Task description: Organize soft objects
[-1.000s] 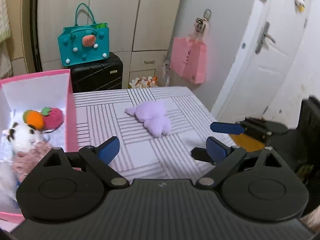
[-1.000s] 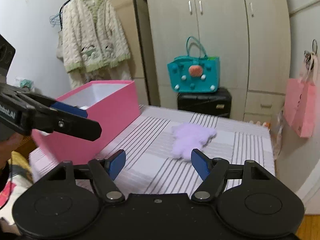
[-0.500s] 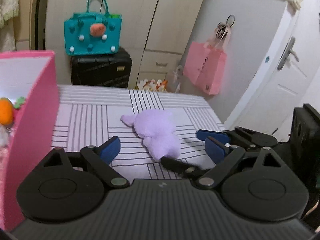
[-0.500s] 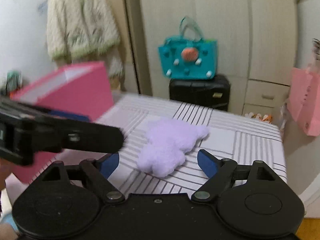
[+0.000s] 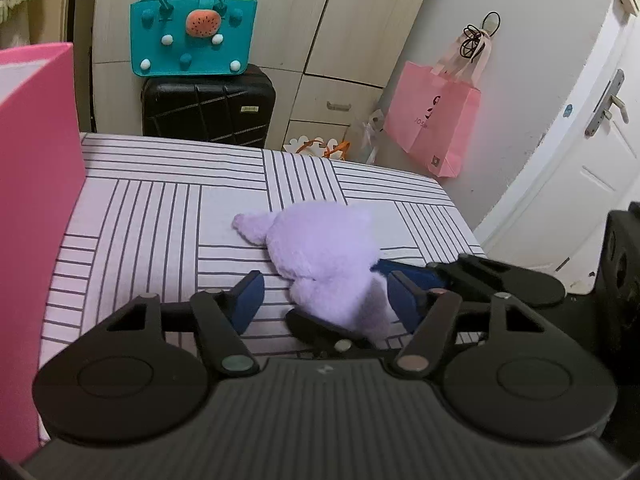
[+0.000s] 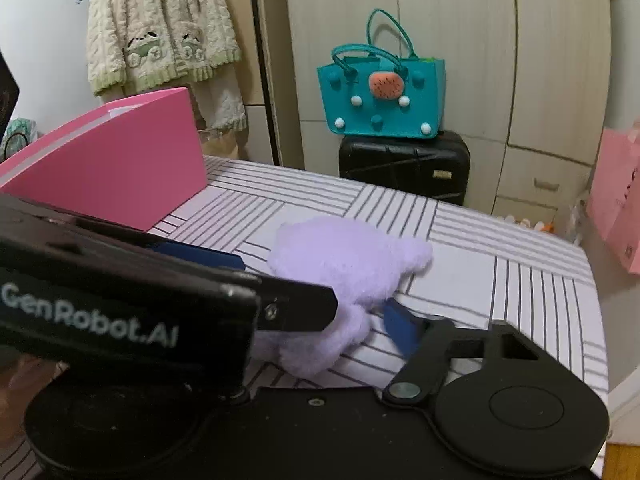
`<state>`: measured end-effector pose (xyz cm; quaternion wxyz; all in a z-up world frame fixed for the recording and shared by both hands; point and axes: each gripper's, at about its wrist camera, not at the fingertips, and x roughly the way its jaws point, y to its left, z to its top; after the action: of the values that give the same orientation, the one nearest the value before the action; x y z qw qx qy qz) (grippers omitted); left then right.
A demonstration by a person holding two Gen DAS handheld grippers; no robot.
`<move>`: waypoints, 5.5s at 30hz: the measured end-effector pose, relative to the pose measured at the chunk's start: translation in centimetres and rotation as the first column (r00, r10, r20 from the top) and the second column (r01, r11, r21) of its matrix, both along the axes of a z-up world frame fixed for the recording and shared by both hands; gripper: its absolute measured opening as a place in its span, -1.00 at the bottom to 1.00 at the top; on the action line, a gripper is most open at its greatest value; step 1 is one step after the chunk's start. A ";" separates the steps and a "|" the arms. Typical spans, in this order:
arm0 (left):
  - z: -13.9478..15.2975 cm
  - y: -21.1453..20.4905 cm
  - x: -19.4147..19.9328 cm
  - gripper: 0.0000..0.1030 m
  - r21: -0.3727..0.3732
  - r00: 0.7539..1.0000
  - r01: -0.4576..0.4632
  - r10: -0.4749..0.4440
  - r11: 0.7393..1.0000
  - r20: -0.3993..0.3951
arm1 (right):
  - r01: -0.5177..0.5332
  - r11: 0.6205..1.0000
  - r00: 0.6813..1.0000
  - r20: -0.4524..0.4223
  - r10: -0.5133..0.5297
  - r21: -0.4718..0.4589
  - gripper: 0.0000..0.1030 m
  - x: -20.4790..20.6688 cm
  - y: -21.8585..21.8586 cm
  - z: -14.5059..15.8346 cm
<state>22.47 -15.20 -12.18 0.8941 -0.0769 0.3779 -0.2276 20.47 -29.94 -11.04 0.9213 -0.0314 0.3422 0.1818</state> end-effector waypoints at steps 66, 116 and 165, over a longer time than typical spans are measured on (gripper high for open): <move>10.4 14.7 -16.6 -0.08 -0.005 0.984 0.124 -0.122 0.992 0.131 | -0.070 0.997 0.977 0.200 0.072 -0.017 0.07 -16.8 15.0 10.7; 8.6 28.4 5.9 -0.07 -0.006 0.942 -0.282 0.275 0.959 -0.194 | -0.315 0.948 0.920 -0.233 0.317 0.046 0.24 8.8 28.6 8.3; 17.7 21.9 -16.4 0.97 0.273 0.977 -0.188 0.151 0.943 0.151 | 0.140 0.989 0.989 -0.036 -0.141 -0.042 0.89 -15.5 12.7 17.8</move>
<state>6.06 6.73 5.50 0.9345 0.0354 0.3407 -0.0970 4.93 -17.26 6.76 0.9242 -0.0220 0.3649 0.1102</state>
